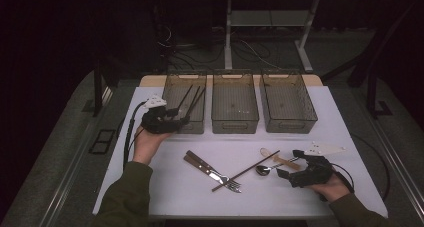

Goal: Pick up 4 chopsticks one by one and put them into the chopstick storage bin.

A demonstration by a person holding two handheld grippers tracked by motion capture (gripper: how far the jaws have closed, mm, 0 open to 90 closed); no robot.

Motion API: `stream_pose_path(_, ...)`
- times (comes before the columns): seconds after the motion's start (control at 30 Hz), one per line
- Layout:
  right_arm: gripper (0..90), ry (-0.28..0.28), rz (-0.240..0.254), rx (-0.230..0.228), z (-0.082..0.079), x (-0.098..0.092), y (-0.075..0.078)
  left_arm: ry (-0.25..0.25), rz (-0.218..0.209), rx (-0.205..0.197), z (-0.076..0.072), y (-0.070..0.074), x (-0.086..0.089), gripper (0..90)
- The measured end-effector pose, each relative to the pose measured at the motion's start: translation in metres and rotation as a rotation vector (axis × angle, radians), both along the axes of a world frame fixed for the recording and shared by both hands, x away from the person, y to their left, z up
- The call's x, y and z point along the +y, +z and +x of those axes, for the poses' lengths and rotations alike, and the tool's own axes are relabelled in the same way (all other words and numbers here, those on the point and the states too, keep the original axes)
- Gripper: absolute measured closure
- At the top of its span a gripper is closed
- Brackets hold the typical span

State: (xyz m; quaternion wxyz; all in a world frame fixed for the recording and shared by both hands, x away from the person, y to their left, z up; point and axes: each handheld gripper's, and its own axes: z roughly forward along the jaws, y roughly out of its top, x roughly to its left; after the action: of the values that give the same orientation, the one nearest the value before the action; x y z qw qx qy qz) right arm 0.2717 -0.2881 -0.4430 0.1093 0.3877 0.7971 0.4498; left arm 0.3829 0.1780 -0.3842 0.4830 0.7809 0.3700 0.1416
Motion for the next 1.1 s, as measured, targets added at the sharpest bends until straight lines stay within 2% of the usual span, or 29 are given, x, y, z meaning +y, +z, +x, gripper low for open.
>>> stream_pose_path(0.47,2.4,0.012,0.002,-0.011,-0.001,0.0,0.001,-0.086,0.026,0.017,-0.037,-0.01,-0.012,30.1)
stream_pose_path(0.73,2.4,0.024,0.001,-0.014,-0.001,0.004,0.001,-0.144,0.038,0.038,-0.054,-0.018,-0.026,29.1)
stream_pose_path(0.87,2.4,0.023,0.0,-0.014,-0.001,0.003,0.001,-0.172,0.029,0.044,-0.061,-0.021,-0.034,29.1)
stream_pose_path(1.03,2.4,0.022,-0.001,-0.014,-0.001,0.003,0.001,-0.209,0.058,0.052,-0.068,-0.027,-0.047,30.8)
stream_pose_path(1.1,2.4,0.022,-0.001,-0.013,-0.001,0.003,0.001,-0.225,0.057,0.057,-0.07,-0.03,-0.051,32.6)
